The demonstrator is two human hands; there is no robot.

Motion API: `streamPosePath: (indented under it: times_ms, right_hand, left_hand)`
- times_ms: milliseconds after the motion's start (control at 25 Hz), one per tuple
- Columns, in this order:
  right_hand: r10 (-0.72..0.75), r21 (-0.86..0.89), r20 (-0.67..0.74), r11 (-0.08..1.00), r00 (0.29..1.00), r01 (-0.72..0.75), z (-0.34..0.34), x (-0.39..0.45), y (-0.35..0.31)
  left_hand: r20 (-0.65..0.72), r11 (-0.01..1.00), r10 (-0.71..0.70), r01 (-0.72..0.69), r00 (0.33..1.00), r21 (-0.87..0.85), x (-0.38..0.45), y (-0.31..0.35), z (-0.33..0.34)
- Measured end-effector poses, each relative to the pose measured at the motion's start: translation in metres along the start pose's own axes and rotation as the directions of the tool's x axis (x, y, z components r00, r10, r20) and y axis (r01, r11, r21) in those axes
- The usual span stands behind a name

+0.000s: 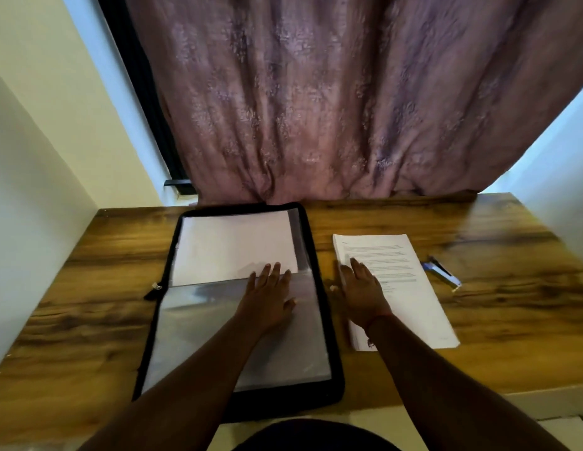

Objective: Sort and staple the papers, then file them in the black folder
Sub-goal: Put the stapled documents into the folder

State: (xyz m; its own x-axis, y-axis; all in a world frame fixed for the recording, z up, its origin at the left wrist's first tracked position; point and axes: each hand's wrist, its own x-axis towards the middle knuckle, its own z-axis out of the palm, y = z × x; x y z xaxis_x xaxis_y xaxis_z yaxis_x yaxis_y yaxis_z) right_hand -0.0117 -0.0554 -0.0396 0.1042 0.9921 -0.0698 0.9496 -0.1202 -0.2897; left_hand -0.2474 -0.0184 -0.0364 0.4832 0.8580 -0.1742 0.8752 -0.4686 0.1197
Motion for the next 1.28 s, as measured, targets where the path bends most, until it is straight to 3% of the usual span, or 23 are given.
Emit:
streamPosePath:
  times_ms: [240, 320, 480, 760, 1000, 1280]
  right_hand:
    - [0.191, -0.062, -0.034, 0.979, 0.981, -0.192, -0.032, 0.000, 0.114]
    - [0.272, -0.003, -0.027, 0.962, 0.962, -0.272, -0.036, 0.001, 0.144]
    - [0.294, 0.098, -0.005, 0.951, 0.956, -0.292, -0.033, 0.005, 0.165]
    - [0.335, 0.371, -0.008, 0.876, 0.942, -0.308, -0.040, 0.020, 0.166]
    - [0.406, 0.594, 0.010, 0.733, 0.914, -0.332, -0.034, 0.020, 0.172]
    - [0.439, 0.588, 0.001, 0.727, 0.899, -0.356, -0.036, 0.017, 0.173]
  left_hand:
    - [-0.031, 0.982, -0.075, 0.068, 0.997, -0.175, 0.048, 0.111, 0.007]
    - [-0.016, 0.937, -0.170, 0.156, 0.985, -0.312, 0.058, 0.142, 0.011]
    - [-0.003, 0.886, -0.282, 0.259, 0.959, -0.385, 0.062, 0.174, 0.016]
    - [0.066, 0.747, -0.399, 0.365, 0.915, -0.555, 0.063, 0.179, 0.008]
    - [-0.011, 0.698, -0.534, 0.433, 0.845, -0.571, 0.063, 0.181, 0.009]
    - [0.014, 0.689, -0.539, 0.451, 0.842, -0.567, 0.065, 0.179, 0.009]
